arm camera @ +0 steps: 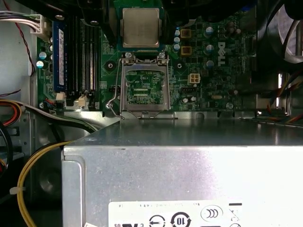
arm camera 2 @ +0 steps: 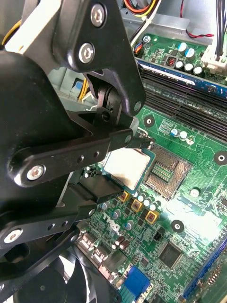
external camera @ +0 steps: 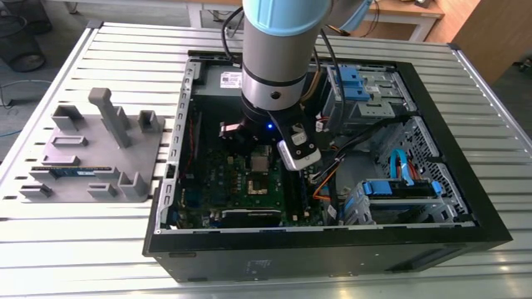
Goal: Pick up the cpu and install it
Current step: 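Place the cpu into insertion slot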
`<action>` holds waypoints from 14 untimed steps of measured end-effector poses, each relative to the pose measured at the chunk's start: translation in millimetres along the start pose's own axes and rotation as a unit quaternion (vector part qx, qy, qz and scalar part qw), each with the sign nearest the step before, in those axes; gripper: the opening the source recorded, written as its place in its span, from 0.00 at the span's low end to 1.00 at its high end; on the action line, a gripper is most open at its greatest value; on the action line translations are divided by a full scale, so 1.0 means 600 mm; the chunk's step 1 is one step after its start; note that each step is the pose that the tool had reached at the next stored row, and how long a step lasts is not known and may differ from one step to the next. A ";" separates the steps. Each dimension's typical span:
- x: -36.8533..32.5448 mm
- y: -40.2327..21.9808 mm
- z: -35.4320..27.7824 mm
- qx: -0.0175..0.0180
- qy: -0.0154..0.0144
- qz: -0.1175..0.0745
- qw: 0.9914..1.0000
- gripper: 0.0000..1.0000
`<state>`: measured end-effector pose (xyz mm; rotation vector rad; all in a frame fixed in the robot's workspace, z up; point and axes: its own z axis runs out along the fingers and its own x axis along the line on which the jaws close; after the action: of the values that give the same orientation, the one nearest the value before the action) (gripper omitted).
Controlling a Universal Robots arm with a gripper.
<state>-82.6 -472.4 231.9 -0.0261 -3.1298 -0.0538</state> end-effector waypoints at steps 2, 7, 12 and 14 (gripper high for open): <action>0.000 0.000 0.000 0.000 0.000 0.000 1.000 0.47; 0.000 0.000 0.002 0.000 0.000 0.000 1.000 0.47; 0.000 0.000 0.004 0.000 0.000 0.000 1.000 0.47; 0.000 -0.001 0.004 0.000 0.000 0.000 1.000 0.47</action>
<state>-82.7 -473.0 229.4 -0.0262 -3.1299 -0.0540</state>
